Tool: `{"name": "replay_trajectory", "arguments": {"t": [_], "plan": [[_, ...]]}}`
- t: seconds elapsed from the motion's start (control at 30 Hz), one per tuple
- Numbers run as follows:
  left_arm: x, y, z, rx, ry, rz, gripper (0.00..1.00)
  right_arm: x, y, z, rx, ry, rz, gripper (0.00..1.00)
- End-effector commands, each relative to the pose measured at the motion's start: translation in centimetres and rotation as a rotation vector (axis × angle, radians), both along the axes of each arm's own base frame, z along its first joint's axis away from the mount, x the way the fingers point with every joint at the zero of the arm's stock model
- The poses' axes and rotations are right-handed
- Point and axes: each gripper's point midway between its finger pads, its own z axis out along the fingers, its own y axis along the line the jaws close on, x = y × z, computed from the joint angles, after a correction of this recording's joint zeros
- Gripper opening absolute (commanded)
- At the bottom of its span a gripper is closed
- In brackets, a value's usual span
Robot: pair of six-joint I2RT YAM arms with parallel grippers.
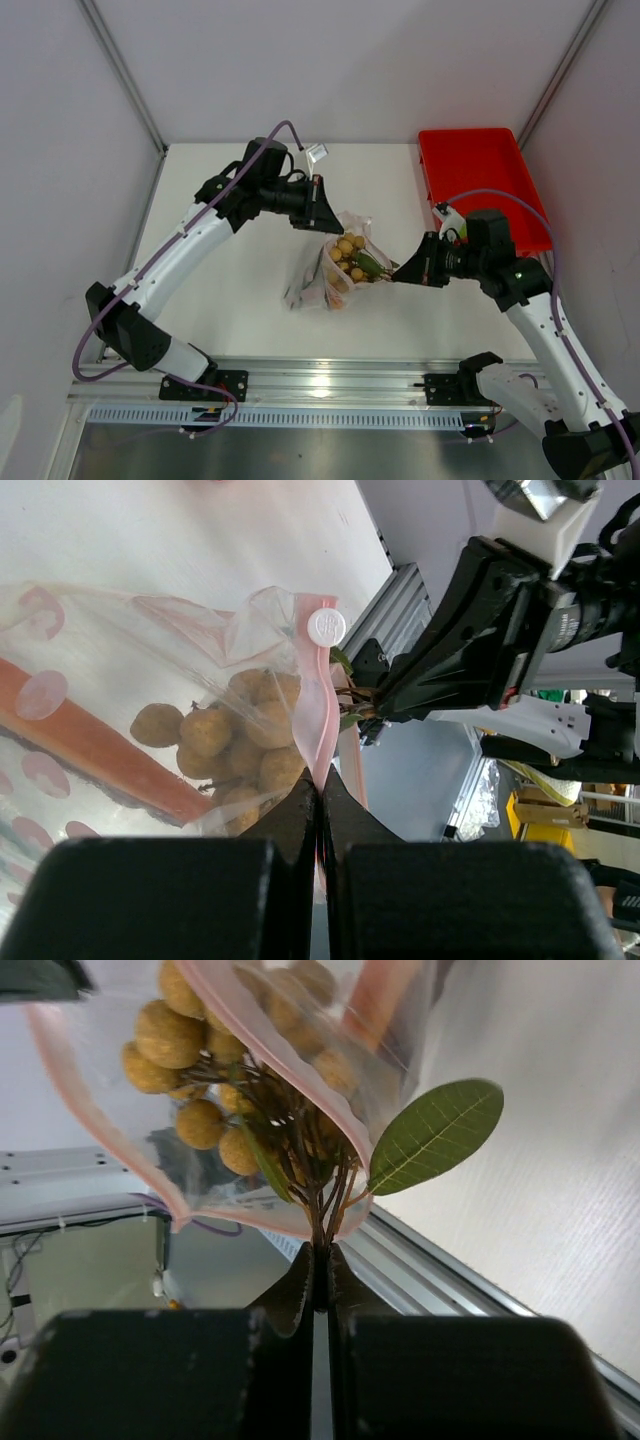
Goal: Place the food in the zip-top bag and seal the zipper
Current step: Place the fake fruit in the zipper food storage bag.
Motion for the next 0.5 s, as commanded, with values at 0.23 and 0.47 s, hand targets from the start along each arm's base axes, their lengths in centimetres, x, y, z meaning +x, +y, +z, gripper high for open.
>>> {"name": "replay_trajectory", "arguments": {"t": [0.23, 0.47], "plan": [[-1.2, -1.9, 2.4, -0.024, -0.058, -0.044, 0.01, 2.1, 3.9, 7.8, -0.109, -0.180, 0.018, 0.00], [-2.7, -3.0, 4.5, -0.069, -0.066, -0.087, 0.01, 3.8, 7.9, 4.3, -0.215, -0.168, 0.022, 0.01]]}}
